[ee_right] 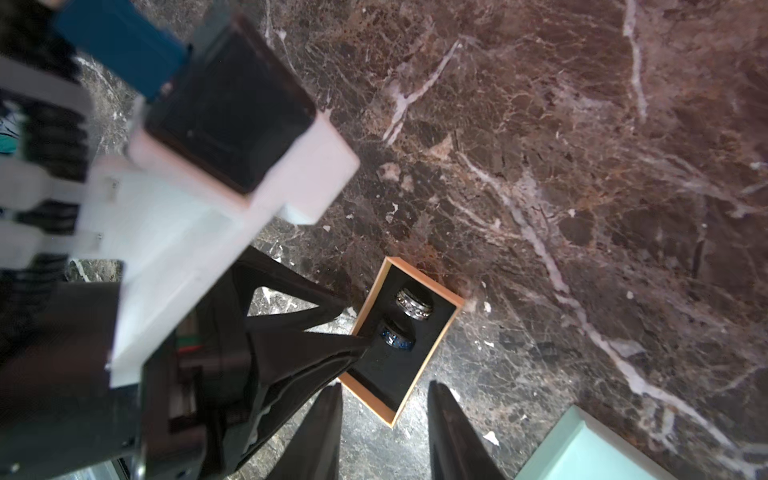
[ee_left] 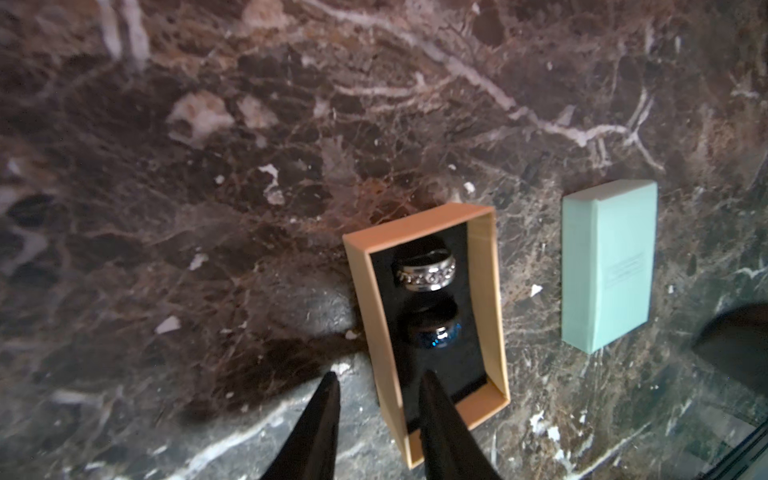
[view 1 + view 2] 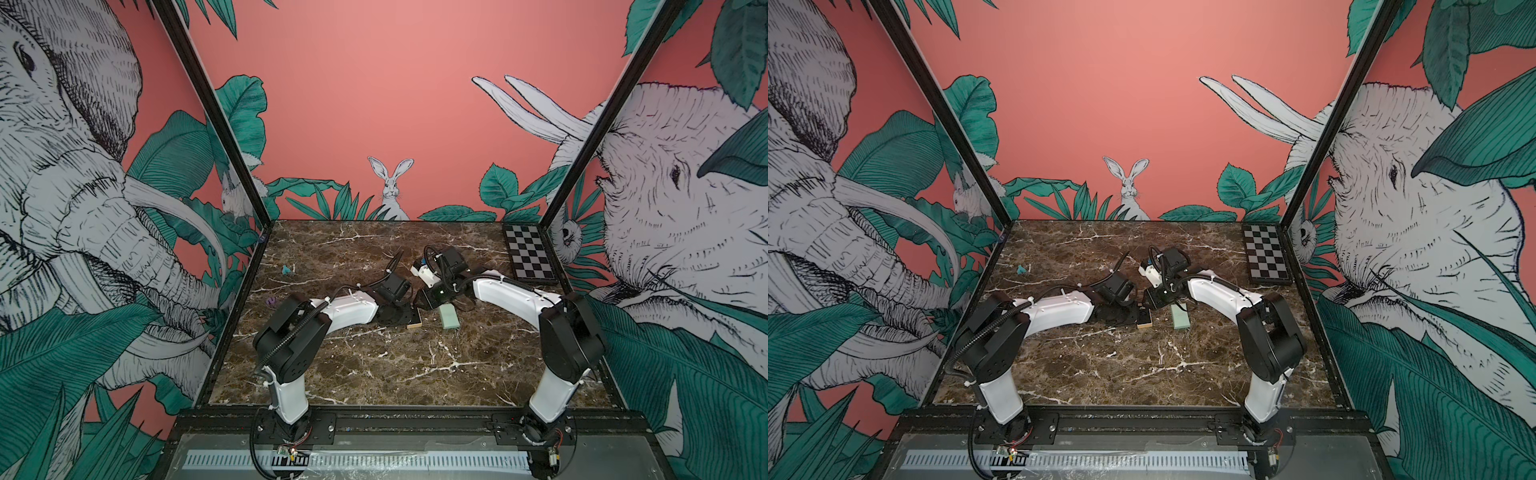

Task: Take the rings out of the lift-off lid box
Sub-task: Adjust the jewelry box at the center of the board.

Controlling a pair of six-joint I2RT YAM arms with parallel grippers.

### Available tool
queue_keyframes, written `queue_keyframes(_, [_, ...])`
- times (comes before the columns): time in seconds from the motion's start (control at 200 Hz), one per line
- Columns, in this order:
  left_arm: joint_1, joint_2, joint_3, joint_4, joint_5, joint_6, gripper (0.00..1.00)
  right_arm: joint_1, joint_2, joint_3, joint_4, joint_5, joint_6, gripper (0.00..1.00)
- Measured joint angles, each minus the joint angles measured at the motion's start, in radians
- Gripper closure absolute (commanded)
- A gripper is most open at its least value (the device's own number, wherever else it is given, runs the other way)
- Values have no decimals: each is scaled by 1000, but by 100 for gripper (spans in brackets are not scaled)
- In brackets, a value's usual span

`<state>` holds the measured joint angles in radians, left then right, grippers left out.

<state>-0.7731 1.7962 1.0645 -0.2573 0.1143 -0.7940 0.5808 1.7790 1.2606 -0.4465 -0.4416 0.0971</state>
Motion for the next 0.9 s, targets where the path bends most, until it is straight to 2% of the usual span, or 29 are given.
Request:
queue_keyframes(0.36, [-12,0,0,-16,-6,10,79,1,40,-8,33,-23,0,66])
queue_keyframes(0.9, [-12,0,15,-83,-26,70,83,6,40,-50,42,-56,-22,66])
